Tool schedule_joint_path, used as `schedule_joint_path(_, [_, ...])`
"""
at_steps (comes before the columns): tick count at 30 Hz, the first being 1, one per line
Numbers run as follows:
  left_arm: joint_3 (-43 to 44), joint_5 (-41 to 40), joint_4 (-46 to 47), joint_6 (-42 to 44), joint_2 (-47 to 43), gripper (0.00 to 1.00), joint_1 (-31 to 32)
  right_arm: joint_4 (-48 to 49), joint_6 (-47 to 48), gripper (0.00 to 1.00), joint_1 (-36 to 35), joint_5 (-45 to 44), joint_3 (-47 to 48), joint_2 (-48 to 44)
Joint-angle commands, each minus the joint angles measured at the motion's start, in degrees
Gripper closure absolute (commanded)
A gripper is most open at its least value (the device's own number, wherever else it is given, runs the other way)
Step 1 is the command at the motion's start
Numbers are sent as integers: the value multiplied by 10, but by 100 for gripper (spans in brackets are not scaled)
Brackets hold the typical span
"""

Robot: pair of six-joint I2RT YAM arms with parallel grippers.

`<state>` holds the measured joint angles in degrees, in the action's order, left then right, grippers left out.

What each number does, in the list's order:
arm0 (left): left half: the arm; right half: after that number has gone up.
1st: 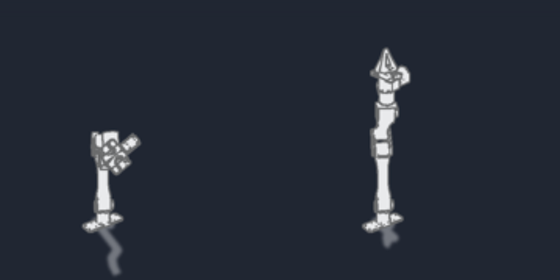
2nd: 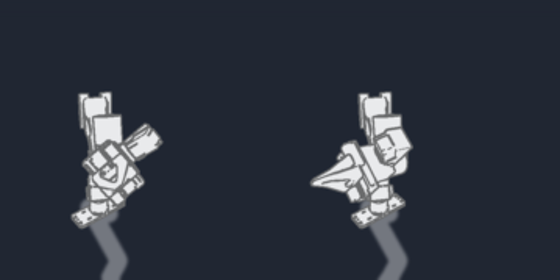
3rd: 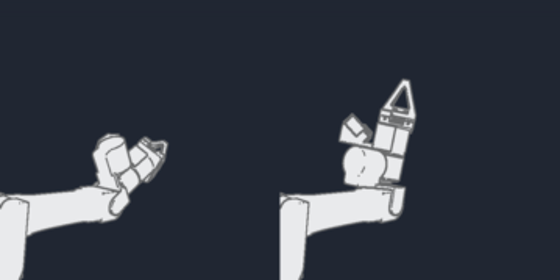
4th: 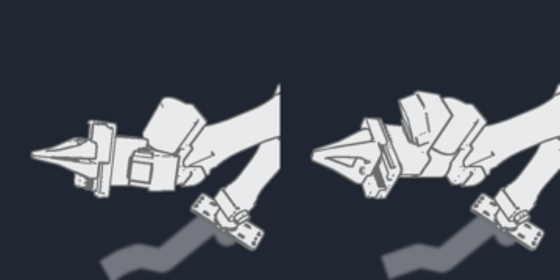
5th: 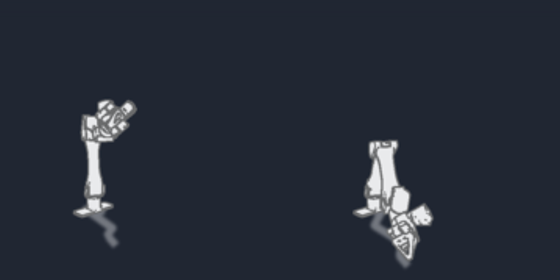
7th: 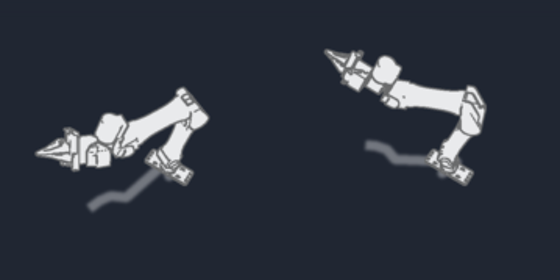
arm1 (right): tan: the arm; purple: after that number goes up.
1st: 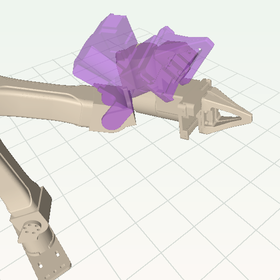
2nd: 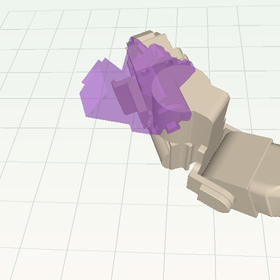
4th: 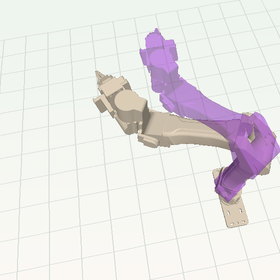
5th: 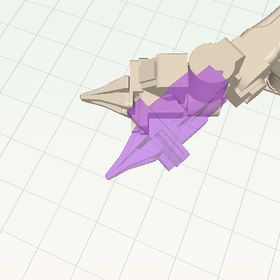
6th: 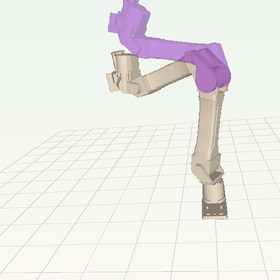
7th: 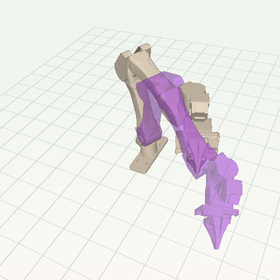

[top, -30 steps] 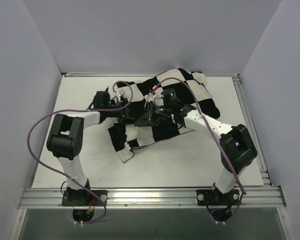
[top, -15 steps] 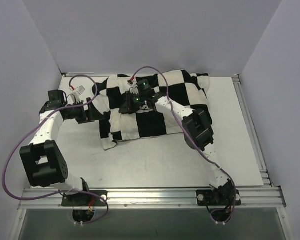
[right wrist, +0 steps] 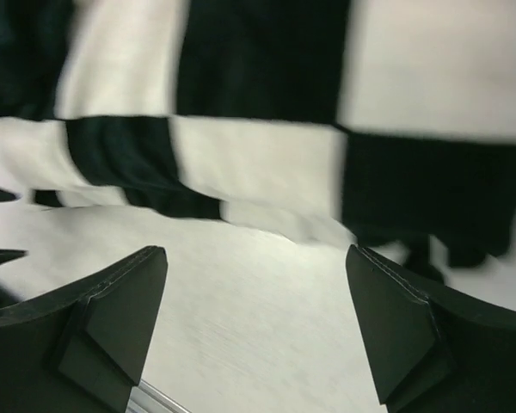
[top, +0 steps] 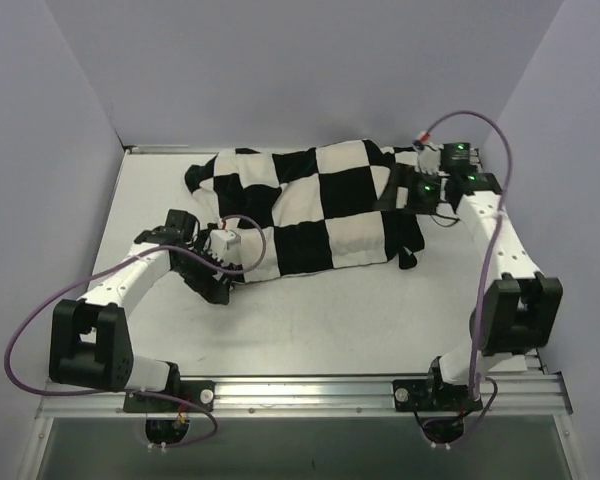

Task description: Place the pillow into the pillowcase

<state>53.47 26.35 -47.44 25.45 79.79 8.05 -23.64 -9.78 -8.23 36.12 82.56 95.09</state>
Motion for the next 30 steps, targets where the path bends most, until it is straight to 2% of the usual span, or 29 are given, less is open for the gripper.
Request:
schedule_joint_path(1, [-22,-76,88,61,12,2,21,-190,144,12,73,-77,-65,-52])
schedule_joint_path(5, [-40,-128,161,69,48,3,56,-222,201,11,149,-133,-105,-47])
schedule_joint_path(8, [-40,-126,191,88,74,2,63,-209,199,11,172,-132,-110,10])
schedule_joint_path(15, [-31,-124,218,89,109,6,55,-87,134,12,157,-129,-130,106])
schedule_joint_path(18, [-28,-122,231,79,121,10,52,-42,104,20,140,-140,-138,129])
schedule_joint_path(19, [-26,-130,230,78,134,15,53,-35,99,31,136,-148,-137,133])
schedule_joint_path(21, [-13,-133,230,75,147,23,40,-22,98,46,134,-169,-133,142])
schedule_joint_path(22, [-9,-132,229,74,159,29,33,-19,98,72,136,-180,-131,141])
schedule_joint_path(23, [-1,-134,227,79,163,47,25,-21,106,84,140,-196,-130,141])
schedule_joint_path(24, [4,-134,226,84,166,56,7,-25,111,96,148,-201,-130,136])
schedule_joint_path(25, [11,-132,208,92,170,66,-4,-30,117,100,158,-204,-134,129])
schedule_joint_path(26, [19,-126,196,107,168,89,-17,-35,124,100,181,-203,-137,107])
schedule_joint_path(27, [36,-119,184,117,165,97,-30,-46,146,100,194,-203,-140,92])
schedule_joint_path(30, [72,-87,141,149,132,100,-101,-67,199,100,248,-201,-152,18])
